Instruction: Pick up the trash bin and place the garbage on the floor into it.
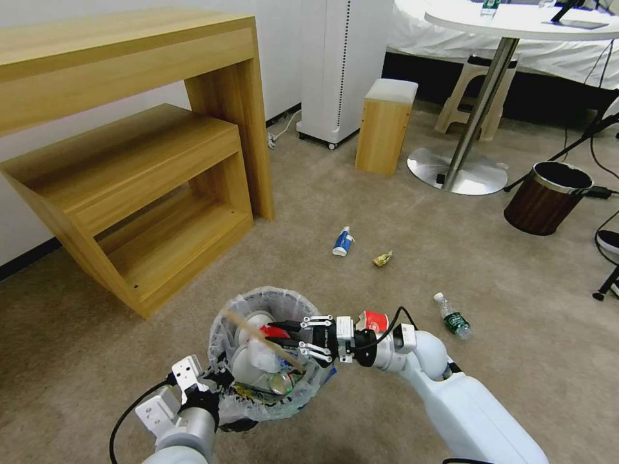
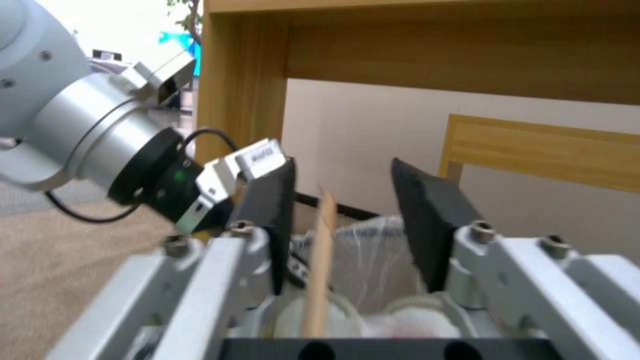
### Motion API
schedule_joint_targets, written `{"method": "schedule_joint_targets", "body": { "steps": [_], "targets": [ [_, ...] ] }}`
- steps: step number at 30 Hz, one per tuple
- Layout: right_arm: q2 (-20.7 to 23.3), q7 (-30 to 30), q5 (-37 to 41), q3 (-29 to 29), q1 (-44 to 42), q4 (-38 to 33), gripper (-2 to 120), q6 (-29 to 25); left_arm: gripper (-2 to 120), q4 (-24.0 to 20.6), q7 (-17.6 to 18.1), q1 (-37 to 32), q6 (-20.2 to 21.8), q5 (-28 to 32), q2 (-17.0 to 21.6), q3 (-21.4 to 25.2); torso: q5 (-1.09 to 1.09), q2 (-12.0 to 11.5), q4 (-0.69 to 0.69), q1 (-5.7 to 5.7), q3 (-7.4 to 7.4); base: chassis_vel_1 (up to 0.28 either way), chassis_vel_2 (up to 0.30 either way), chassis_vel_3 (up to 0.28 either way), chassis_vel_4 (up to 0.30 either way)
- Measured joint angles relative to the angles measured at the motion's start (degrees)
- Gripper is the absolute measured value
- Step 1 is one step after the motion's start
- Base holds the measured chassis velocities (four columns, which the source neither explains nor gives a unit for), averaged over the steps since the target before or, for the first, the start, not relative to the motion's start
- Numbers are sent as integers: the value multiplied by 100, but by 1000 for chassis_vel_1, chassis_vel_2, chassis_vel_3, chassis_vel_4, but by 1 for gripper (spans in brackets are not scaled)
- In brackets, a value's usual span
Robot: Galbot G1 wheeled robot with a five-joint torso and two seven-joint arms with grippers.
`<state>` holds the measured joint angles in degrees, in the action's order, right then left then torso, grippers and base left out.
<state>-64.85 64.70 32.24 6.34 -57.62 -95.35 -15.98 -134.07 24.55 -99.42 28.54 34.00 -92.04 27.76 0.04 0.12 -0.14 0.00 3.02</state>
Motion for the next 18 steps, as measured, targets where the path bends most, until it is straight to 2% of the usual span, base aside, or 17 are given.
{"method": "schedule_joint_targets", "body": {
  "steps": [1,4,5,7,8,12,13,14,16,17,18],
  "targets": [
    [0,0,0,0,0,0,42,0,1,0,0,0,0,0,0,0,0,0,0,0,0,0,0,0,0],
    [77,4,-1,133,-49,-17,58,-111,1,-30,3,74,24,76,7,184,0,0,0,0,0,0,0,0,0],
    [77,4,-1,133,-49,-17,58,-111,1,-30,3,74,24,76,7,184,0,0,0,0,0,0,0,0,0],
    [86,-150,72,257,-91,-101,68,-221,1,-68,3,155,44,126,52,374,0,0,0,0,0,0,0,0,0],
    [86,-150,72,257,-91,-101,68,-221,1,-68,3,155,44,126,52,374,0,0,0,0,0,0,0,0,0],
    [58,-687,233,552,-193,-286,87,-502,1,-93,-22,329,47,70,225,852,-1,0,0,0,0,0,0,0,0],
    [58,-687,233,552,-193,-286,87,-502,1,-93,-22,329,47,70,225,852,-1,0,0,0,0,0,0,0,0],
    [42,-1053,212,641,-242,-363,92,-577,1,-86,-49,375,47,4,290,1058,-1,0,0,0,1,0,0,0,0],
    [23,-2307,-112,832,-397,-603,99,-584,1,-21,-63,461,48,-28,397,1439,-1,0,1,0,0,0,0,0,0],
    [23,-2307,-112,832,-397,-603,99,-584,1,-21,-63,461,48,-28,397,1439,-1,0,1,0,0,0,0,0,0],
    [15,-2769,-285,898,-456,-680,99,-533,1,1,-60,484,66,-12,429,1561,-1,0,1,0,0,0,0,0,0]
  ]
}}
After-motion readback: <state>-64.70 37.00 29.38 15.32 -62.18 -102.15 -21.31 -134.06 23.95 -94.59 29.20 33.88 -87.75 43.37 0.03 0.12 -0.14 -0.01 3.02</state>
